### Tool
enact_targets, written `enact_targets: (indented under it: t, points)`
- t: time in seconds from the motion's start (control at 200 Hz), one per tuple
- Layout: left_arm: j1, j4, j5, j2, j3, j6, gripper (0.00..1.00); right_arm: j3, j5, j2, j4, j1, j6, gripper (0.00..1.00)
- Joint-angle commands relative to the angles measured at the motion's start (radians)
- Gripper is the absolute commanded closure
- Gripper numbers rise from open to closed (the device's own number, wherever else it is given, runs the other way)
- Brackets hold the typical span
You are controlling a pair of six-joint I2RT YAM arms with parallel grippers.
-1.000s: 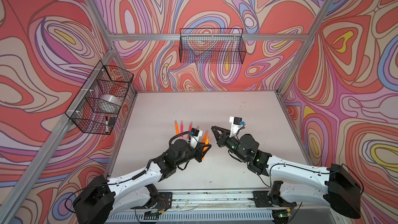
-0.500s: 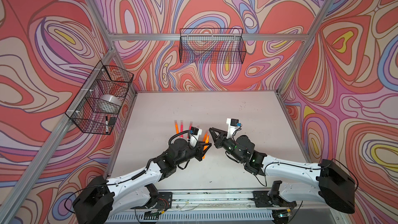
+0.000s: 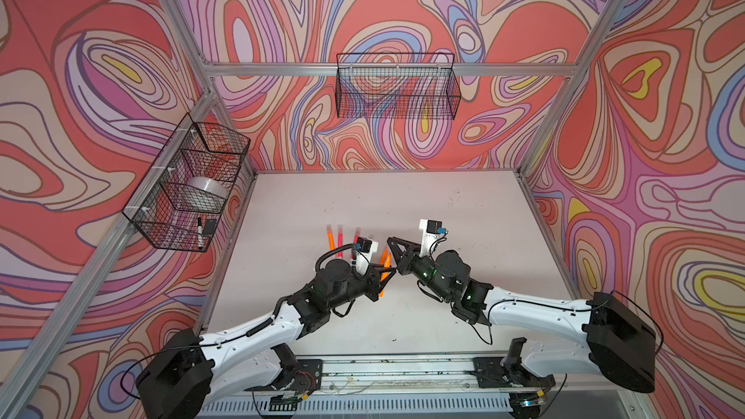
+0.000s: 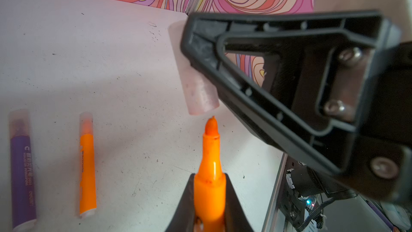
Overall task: Insert pens into pen caps
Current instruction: Put on the pen cap to the pen.
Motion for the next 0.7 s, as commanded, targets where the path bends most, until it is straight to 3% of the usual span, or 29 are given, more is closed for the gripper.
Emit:
enact_targets:
  t: [0.0,0.361,0.696]
  points:
    - [-0.006,0.048,-0.012,-0.003,0.017,-0.005,1.0,-0.015,-0.014,0.013,0.034,0.019,0.017,0.97]
    - [-0.006,0.057,-0.023,-0.005,0.015,-0.01,1.0,-0.035,0.006,0.045,0.056,0.044,0.031,0.97]
    - [-0.006,0.047,-0.033,-0.017,0.004,-0.006,1.0,-0.038,0.063,-0.03,-0.012,0.045,-0.005,0.96]
